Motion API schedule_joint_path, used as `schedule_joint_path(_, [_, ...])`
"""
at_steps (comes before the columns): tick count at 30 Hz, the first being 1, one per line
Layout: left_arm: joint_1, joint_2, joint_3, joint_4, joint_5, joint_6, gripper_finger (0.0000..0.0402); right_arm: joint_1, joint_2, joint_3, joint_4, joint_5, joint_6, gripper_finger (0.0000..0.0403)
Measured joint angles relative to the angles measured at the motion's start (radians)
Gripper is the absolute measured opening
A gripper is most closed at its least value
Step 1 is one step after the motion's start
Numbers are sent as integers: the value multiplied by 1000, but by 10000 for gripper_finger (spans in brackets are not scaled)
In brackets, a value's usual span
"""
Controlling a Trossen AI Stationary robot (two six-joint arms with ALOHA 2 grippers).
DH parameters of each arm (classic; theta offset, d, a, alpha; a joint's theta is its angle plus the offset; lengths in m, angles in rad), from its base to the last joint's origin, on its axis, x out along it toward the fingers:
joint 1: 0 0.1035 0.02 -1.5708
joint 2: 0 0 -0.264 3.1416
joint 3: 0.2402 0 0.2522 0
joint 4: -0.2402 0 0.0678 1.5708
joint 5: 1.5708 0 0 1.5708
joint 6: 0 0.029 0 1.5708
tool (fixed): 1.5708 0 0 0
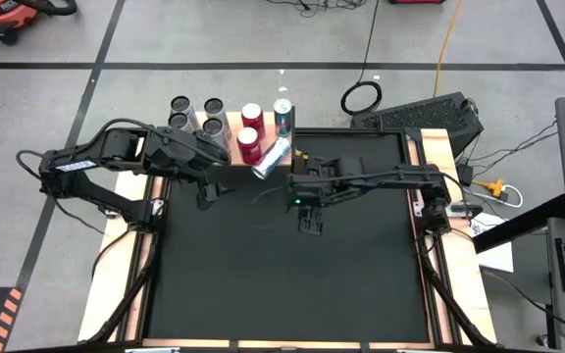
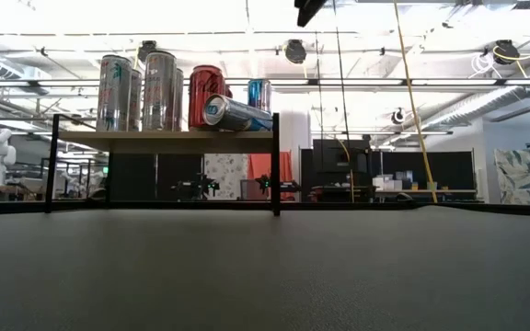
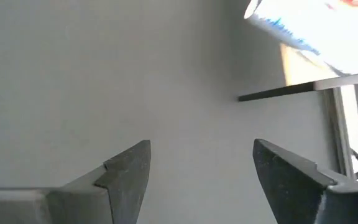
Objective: Place canned beverage on shelf
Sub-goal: Put the blue soda can aligned with the blue soda can on the shelf
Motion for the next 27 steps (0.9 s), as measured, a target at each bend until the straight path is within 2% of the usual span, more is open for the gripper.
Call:
schedule_joint_path(10, [-13,40,-1,-2,-12,-11,391,72,-42,0,0,63,36,265])
schedule_joint_path(12, [-36,49,-20,16,-64,-11,391,83,-42,0,0,63,36,265])
schedule_joint_path(17, [-96,70,-94,48,-316,-2,391,106,-42,0,0,63,36,265])
schedule_joint_path(19, [-105,72,-109,45,-369,-2,391,115,-42,0,0,63,36,265])
schedule_joint_path(23, [-106,77,-112,22,-397,-59,391,130,-42,0,0,63,36,265])
schedule_joint_path(27, [-102,76,-113,16,-378,-97,391,135,-42,0,0,60,59,265])
